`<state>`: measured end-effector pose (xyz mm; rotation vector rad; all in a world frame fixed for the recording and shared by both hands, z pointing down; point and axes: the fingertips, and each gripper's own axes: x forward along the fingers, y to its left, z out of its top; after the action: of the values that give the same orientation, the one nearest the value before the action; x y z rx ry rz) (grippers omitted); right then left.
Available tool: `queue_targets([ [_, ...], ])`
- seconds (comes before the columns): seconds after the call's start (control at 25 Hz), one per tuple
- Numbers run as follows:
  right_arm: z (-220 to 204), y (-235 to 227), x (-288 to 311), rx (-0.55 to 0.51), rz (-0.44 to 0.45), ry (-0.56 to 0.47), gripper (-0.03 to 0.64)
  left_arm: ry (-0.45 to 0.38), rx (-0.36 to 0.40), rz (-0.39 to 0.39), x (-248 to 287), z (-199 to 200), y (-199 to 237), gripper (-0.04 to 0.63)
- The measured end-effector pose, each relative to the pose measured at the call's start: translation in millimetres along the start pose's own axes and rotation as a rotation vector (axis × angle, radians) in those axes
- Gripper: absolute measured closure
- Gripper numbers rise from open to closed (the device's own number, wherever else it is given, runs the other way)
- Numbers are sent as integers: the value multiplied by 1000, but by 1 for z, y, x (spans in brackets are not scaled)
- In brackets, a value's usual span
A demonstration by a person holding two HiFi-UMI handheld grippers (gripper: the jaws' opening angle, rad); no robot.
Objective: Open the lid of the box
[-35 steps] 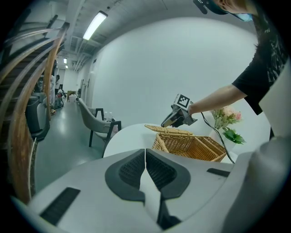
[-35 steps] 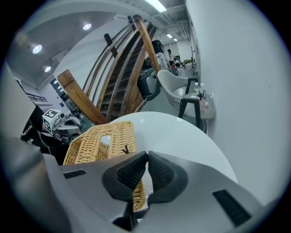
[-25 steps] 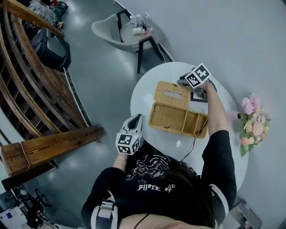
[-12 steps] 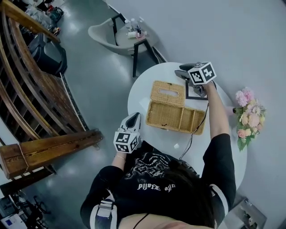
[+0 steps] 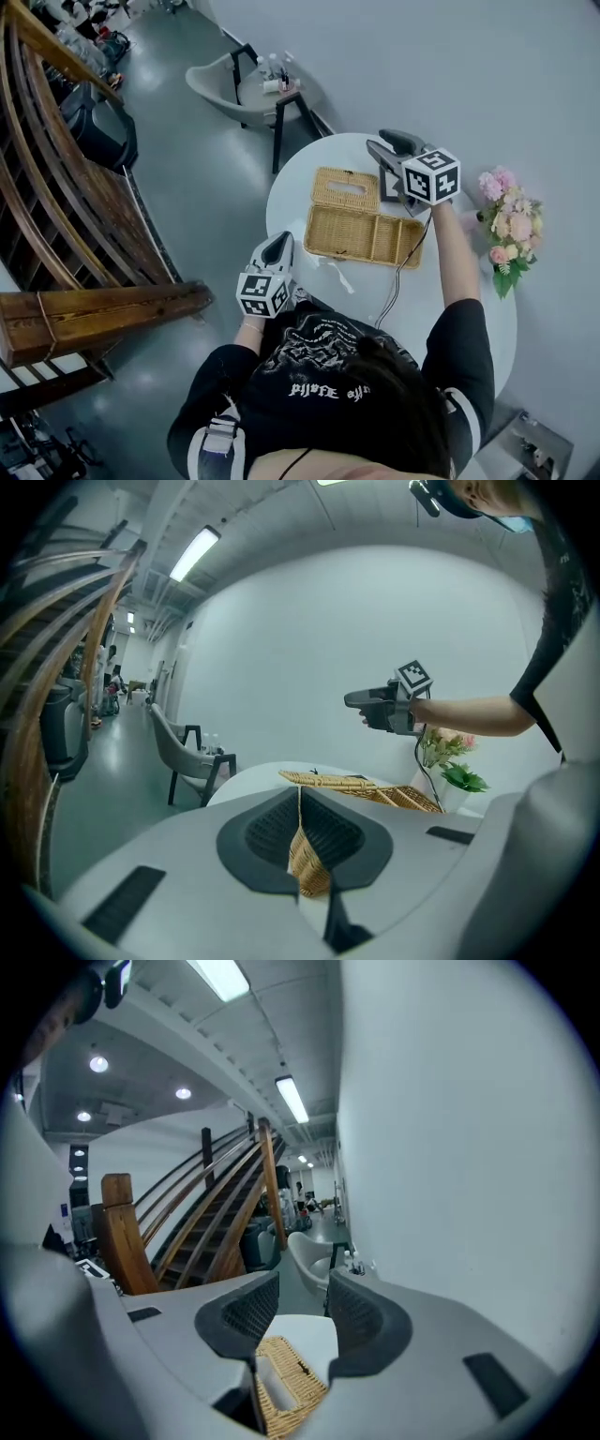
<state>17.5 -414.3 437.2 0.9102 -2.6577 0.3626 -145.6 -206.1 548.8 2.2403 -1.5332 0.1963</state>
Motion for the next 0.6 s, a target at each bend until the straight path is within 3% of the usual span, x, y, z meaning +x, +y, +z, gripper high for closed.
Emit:
queue_targets([
  [0.28, 17, 33, -60, 17, -122, -183, 428, -61, 15, 19, -20, 12, -14, 571],
  [0.6, 4, 85, -110, -22, -173, -241, 428, -122, 11, 20, -40, 19, -35, 571],
])
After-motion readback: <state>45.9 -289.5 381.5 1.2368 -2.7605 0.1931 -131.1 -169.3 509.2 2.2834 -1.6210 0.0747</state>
